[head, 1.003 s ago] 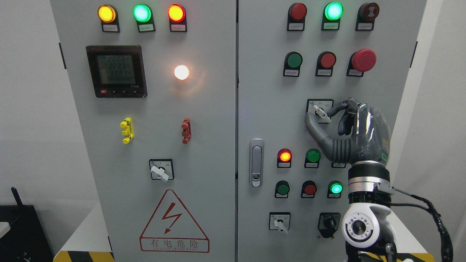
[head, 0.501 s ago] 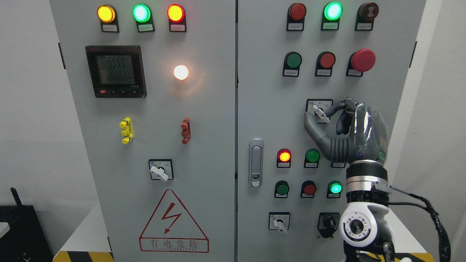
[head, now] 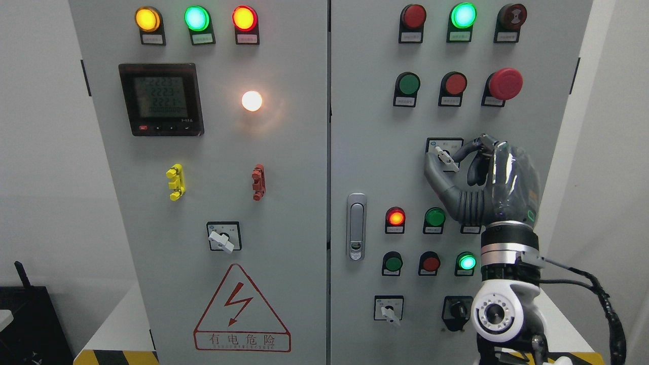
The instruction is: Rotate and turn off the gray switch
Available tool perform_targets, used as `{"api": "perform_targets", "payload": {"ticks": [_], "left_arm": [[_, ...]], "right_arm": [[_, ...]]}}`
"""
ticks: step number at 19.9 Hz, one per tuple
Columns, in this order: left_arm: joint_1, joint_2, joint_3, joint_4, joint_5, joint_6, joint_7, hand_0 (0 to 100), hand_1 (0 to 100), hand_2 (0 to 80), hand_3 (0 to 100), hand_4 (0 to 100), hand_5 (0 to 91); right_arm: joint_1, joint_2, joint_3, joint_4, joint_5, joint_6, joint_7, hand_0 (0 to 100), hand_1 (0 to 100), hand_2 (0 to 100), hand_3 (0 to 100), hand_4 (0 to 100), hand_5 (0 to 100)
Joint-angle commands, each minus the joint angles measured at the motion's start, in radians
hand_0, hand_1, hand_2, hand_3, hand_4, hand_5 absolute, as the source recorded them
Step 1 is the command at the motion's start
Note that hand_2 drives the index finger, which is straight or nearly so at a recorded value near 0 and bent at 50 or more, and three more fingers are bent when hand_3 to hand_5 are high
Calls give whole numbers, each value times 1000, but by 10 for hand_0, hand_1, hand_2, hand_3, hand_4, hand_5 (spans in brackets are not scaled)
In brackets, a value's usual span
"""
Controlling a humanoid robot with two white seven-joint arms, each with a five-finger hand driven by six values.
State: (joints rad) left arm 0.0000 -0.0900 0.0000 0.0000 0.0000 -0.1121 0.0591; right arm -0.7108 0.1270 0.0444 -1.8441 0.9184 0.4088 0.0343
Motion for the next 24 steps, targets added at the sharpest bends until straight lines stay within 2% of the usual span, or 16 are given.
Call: {"api": "perform_targets", "payload": {"ticks": [1, 24], "left_arm": [[-9, 1, 8, -25, 20, 0, -1, 120, 389, 0, 0, 0, 0], [-9, 0, 8, -25, 20, 0, -1, 120, 389, 0, 0, 0, 0]], "right_arm": [[-1, 0, 5, 3, 0, 1, 1, 165, 494, 620, 1000, 1000, 1000], [-7, 0, 5, 16, 20, 28, 1, 180, 499, 640, 1000, 1000, 1000]]}}
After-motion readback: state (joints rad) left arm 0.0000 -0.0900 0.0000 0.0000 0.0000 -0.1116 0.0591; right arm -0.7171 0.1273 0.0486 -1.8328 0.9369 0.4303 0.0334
